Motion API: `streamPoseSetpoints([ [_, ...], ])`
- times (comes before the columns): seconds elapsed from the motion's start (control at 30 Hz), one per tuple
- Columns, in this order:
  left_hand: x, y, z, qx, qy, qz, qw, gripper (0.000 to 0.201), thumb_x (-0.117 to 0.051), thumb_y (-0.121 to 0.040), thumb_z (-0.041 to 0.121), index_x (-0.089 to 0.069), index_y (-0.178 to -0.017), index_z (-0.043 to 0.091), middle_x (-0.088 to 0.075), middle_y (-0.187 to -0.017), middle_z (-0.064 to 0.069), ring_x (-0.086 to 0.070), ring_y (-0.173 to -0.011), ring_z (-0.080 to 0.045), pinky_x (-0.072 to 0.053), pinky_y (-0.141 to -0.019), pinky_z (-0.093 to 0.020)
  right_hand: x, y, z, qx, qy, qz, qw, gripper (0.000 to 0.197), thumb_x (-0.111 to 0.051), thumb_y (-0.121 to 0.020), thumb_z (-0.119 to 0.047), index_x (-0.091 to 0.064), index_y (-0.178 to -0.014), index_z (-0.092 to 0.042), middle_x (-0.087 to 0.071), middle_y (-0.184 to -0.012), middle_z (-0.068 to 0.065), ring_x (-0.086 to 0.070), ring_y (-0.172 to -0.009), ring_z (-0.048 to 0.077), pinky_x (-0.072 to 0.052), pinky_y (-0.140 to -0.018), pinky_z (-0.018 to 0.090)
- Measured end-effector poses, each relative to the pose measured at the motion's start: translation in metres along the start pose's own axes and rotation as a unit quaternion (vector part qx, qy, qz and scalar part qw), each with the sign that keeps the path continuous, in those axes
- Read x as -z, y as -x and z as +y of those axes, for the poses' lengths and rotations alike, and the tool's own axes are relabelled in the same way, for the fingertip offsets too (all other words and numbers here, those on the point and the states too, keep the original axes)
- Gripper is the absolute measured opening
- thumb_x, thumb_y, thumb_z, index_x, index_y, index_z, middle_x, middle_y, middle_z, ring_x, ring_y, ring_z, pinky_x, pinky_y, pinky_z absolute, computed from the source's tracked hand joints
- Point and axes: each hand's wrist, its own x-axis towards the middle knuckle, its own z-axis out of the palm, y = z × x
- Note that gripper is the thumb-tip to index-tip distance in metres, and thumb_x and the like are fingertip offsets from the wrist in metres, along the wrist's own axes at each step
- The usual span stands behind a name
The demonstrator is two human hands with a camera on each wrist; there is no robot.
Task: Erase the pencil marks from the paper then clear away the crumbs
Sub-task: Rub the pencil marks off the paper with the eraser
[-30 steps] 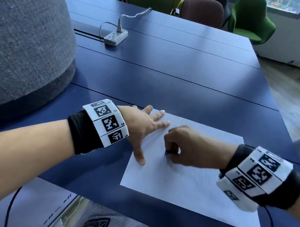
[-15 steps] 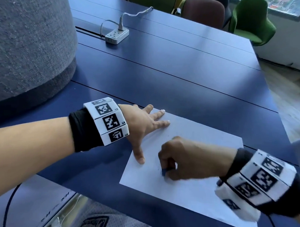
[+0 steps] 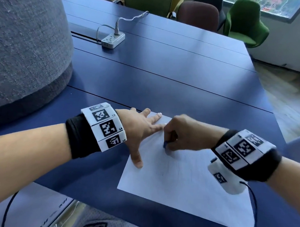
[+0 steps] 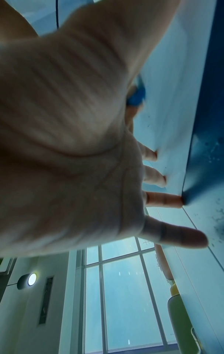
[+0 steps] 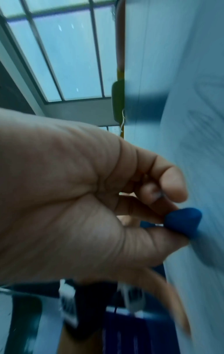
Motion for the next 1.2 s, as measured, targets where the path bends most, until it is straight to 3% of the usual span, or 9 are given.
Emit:
streamPoseSetpoints([
  [0.2,-0.001,0.0,-0.002,-0.008,0.008,0.007,1.0,0.138,-0.08,-0.057,0.069,0.011,-0.155,0.035,0.017,-0.163,0.003,-0.002,-0.144,-0.027,-0.025,-0.107,-0.056,0.001,-0.005,-0.001,-0.01,0.047,0.063,0.997,0.01,-0.061,-0.075,-0.012,-0.055,-0.067,-0.013,-0.058,-0.071,0.003,-0.054,-0.069,0.026,-0.048,-0.06,0.033],
  [0.4,-0.003,-0.004,-0.001,0.004,0.001,-0.001,1.0,0.142,-0.079,-0.056,0.072,0.017,-0.153,0.036,0.021,-0.162,0.004,0.004,-0.147,-0.028,-0.02,-0.111,-0.055,-0.006,0.019,-0.023,0.045,0.004,-0.082,0.996,0.005,-0.068,-0.078,-0.015,-0.069,-0.082,-0.013,-0.056,-0.067,-0.012,-0.055,-0.066,0.008,-0.048,-0.065,0.024],
  [0.6,-0.001,0.001,-0.001,-0.007,0.014,0.002,1.0,0.137,-0.08,-0.058,0.069,0.012,-0.154,0.037,0.02,-0.163,0.004,0.0,-0.146,-0.027,-0.022,-0.109,-0.054,-0.002,0.0,-0.01,-0.003,0.032,0.04,0.999,0.012,-0.064,-0.076,-0.013,-0.062,-0.071,-0.002,-0.064,-0.069,0.01,-0.058,-0.068,0.028,-0.051,-0.063,0.037],
  [0.7,-0.001,0.0,-0.001,0.004,0.007,-0.008,1.0,0.14,-0.08,-0.057,0.07,0.017,-0.153,0.037,0.023,-0.162,0.005,0.007,-0.148,-0.028,-0.019,-0.112,-0.055,-0.015,0.013,-0.032,0.044,0.019,-0.021,0.999,0.012,-0.063,-0.076,-0.011,-0.055,-0.069,-0.014,-0.054,-0.065,-0.003,-0.052,-0.066,0.022,-0.048,-0.061,0.033],
  [0.8,-0.001,-0.002,-0.002,0.001,0.0,-0.004,1.0,0.138,-0.079,-0.057,0.071,0.013,-0.154,0.035,0.022,-0.162,0.005,0.002,-0.147,-0.028,-0.024,-0.109,-0.051,-0.007,0.009,-0.031,0.052,0.012,-0.04,0.998,0.002,-0.067,-0.078,-0.012,-0.067,-0.079,-0.011,-0.05,-0.066,-0.011,-0.048,-0.064,0.012,-0.042,-0.059,0.018],
  [0.9,-0.002,-0.001,-0.003,-0.017,0.009,0.016,1.0,0.134,-0.079,-0.057,0.071,0.008,-0.154,0.036,0.014,-0.162,0.01,-0.009,-0.139,-0.024,-0.029,-0.094,-0.043,0.003,-0.005,-0.014,0.025,0.018,0.028,0.999,0.006,-0.066,-0.076,-0.011,-0.066,-0.075,-0.005,-0.058,-0.066,0.001,-0.054,-0.063,0.021,-0.05,-0.061,0.031],
  [0.97,-0.002,0.0,-0.002,-0.015,0.01,0.011,1.0,0.134,-0.08,-0.058,0.07,0.006,-0.154,0.035,0.016,-0.162,0.009,-0.007,-0.14,-0.024,-0.028,-0.099,-0.045,-0.003,-0.002,-0.016,0.024,0.024,0.036,0.999,0.005,-0.063,-0.075,-0.008,-0.061,-0.071,-0.005,-0.055,-0.064,0.003,-0.054,-0.064,0.026,-0.049,-0.06,0.035],
  [1.1,0.0,0.0,0.0,0.005,0.004,-0.011,1.0,0.138,-0.08,-0.058,0.069,0.014,-0.154,0.036,0.023,-0.162,0.005,0.005,-0.148,-0.028,-0.02,-0.112,-0.053,-0.017,0.013,-0.037,0.071,-0.004,-0.057,0.996,0.001,-0.065,-0.077,-0.009,-0.065,-0.078,-0.009,-0.058,-0.071,-0.002,-0.051,-0.067,0.018,-0.046,-0.06,0.028],
  [1.2,-0.001,0.0,-0.001,-0.005,0.009,-0.003,1.0,0.136,-0.08,-0.058,0.07,0.009,-0.154,0.034,0.019,-0.162,0.007,-0.002,-0.145,-0.028,-0.026,-0.107,-0.051,0.0,0.0,-0.022,0.043,0.012,-0.029,0.999,0.008,-0.07,-0.077,-0.013,-0.069,-0.081,-0.007,-0.058,-0.068,-0.004,-0.054,-0.067,0.017,-0.049,-0.063,0.028],
])
